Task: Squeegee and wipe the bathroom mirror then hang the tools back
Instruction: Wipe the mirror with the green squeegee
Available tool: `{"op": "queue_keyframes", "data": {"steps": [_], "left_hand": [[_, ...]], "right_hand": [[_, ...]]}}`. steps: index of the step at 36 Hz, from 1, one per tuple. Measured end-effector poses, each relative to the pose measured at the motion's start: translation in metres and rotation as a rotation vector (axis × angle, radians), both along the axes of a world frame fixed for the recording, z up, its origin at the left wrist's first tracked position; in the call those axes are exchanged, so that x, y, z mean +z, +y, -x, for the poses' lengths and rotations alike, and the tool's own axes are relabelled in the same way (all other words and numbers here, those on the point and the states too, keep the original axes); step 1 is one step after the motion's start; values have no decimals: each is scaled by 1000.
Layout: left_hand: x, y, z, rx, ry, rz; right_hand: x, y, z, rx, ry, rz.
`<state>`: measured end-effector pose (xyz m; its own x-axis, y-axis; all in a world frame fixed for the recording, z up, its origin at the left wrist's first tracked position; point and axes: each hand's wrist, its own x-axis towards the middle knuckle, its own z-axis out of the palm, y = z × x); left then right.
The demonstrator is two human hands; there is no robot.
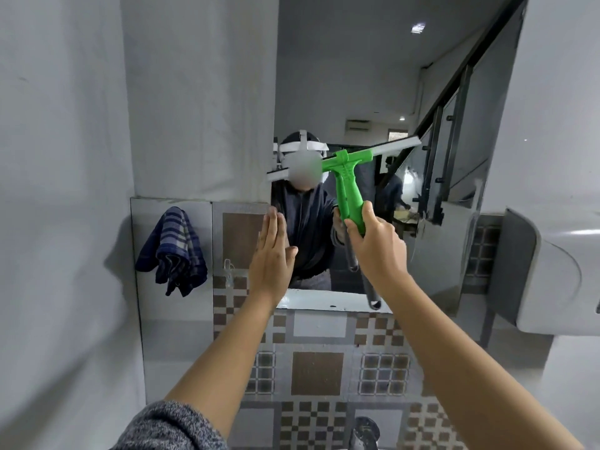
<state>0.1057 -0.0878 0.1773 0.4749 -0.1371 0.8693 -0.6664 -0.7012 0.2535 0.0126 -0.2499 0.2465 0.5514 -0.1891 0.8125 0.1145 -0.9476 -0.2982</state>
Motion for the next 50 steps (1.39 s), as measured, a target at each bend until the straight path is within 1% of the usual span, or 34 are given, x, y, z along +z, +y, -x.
{"op": "queue_keyframes", "data": {"steps": [5,10,21,34,40,44,50], "left_hand": [[-10,-9,3,7,37,58],[-12,-14,6,29,27,85],[-9,-23,8,83,38,108],[-6,-26,13,58,51,127],[-8,-24,9,84,68,109],[-8,-24,9,81,77,114],[-10,-20,7,56,65,97]], "right_hand": [[13,-31,7,-68,18,158],[32,-55,15,-119,34,272],[55,-96,28,-127,58,341],[32,-153,49,-228,90,242],[18,-165,62,-260,133,135],[6,-166,68,-283,158,58],[-10,-143,72,-280,160,-56]]}}
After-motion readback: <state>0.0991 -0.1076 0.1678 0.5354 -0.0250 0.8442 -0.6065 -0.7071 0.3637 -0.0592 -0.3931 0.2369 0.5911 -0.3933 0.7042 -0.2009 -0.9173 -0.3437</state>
